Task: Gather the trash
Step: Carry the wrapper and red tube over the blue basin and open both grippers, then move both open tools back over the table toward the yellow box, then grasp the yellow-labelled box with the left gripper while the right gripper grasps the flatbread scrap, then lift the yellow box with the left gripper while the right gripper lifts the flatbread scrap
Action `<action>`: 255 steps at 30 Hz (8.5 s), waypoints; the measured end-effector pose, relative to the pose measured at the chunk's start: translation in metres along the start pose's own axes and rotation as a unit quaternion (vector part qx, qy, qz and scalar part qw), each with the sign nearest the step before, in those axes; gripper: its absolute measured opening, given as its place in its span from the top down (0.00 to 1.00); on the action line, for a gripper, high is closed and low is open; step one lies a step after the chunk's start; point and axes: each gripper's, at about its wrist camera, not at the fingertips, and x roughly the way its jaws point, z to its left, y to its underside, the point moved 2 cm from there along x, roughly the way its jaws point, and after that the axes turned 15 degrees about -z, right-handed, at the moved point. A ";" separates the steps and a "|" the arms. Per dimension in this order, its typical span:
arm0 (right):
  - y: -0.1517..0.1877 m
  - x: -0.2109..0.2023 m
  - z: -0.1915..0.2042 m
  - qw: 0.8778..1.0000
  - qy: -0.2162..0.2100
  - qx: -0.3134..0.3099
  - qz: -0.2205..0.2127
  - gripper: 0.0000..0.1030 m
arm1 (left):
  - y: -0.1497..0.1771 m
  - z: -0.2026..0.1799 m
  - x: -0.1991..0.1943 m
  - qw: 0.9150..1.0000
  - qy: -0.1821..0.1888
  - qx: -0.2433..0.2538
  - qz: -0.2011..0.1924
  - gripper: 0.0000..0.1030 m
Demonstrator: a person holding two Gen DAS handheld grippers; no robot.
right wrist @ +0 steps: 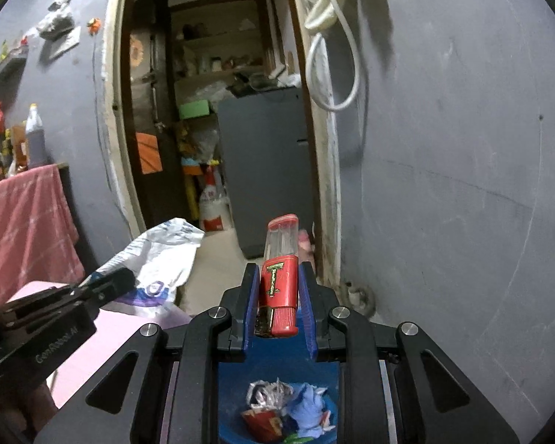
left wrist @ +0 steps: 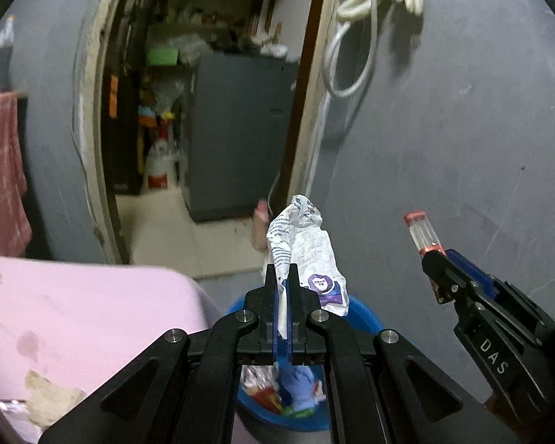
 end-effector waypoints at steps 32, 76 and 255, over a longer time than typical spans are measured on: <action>0.007 0.011 -0.029 0.998 -0.001 0.054 0.030 0.56 | 0.018 0.021 0.005 0.997 -0.031 -0.058 0.036 0.54; -0.029 -0.092 0.162 0.987 -0.136 0.032 -0.085 0.00 | -0.021 0.195 -0.245 0.976 -0.174 -0.052 -0.120 0.07; 0.095 0.032 0.251 0.936 -0.208 -0.067 0.275 0.48 | 0.006 0.312 -0.155 0.956 -0.020 -0.219 0.193 0.84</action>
